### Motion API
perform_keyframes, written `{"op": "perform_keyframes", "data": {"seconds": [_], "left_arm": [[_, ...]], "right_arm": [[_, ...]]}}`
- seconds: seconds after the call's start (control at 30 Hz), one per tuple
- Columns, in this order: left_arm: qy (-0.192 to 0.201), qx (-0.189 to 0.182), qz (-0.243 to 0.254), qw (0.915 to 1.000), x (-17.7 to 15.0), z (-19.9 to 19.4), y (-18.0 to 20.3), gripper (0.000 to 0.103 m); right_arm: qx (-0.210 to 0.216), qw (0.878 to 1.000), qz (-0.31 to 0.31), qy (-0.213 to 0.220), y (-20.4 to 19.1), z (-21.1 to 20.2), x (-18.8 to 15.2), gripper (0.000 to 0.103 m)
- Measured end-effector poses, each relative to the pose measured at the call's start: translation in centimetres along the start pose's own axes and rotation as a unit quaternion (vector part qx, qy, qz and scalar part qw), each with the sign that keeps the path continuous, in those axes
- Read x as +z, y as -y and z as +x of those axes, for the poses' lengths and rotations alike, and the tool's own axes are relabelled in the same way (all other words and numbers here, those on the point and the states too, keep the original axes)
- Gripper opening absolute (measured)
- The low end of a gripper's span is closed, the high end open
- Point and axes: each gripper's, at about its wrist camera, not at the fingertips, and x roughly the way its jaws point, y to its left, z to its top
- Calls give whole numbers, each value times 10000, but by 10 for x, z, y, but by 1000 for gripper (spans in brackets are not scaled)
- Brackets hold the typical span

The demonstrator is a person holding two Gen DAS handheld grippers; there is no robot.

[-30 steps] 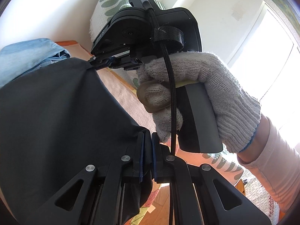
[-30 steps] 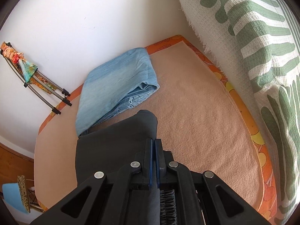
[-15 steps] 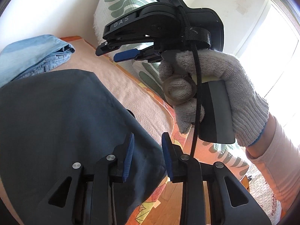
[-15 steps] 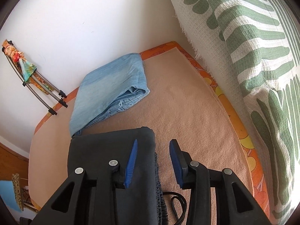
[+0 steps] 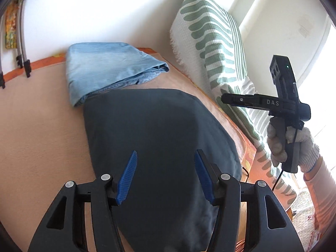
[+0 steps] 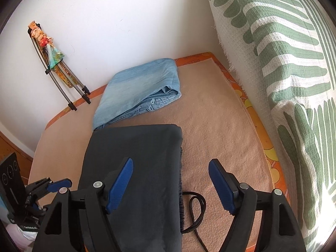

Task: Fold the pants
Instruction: 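Open both tools and press the folded pants flat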

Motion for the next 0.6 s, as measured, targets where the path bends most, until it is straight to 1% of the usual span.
{"op": "perform_keyframes", "data": {"seconds": [0.1, 0.2, 0.27, 0.37, 0.43, 0.6], "left_arm": [[-174, 239, -371, 9989, 3, 9, -31, 56], [-167, 524, -471, 9974, -1, 17, -46, 56], [-148, 629, -500, 9967, -2, 17, -54, 56], [-66, 957, -429, 9945, 0, 16, -52, 56], [39, 1148, -325, 9929, -1, 10, -48, 56], [159, 1232, -178, 9921, -1, 7, -46, 56]], "right_arm": [[66, 9998, 27, -165, 3, 16, -7, 82], [148, 9994, 34, -304, 4, 32, -13, 82], [143, 9992, -7, -366, 4, 39, -17, 82], [148, 9991, -103, -389, 2, 46, -23, 82], [105, 9993, -168, -324, 1, 46, -25, 83], [140, 9996, -198, -173, 3, 43, -28, 86]]}}
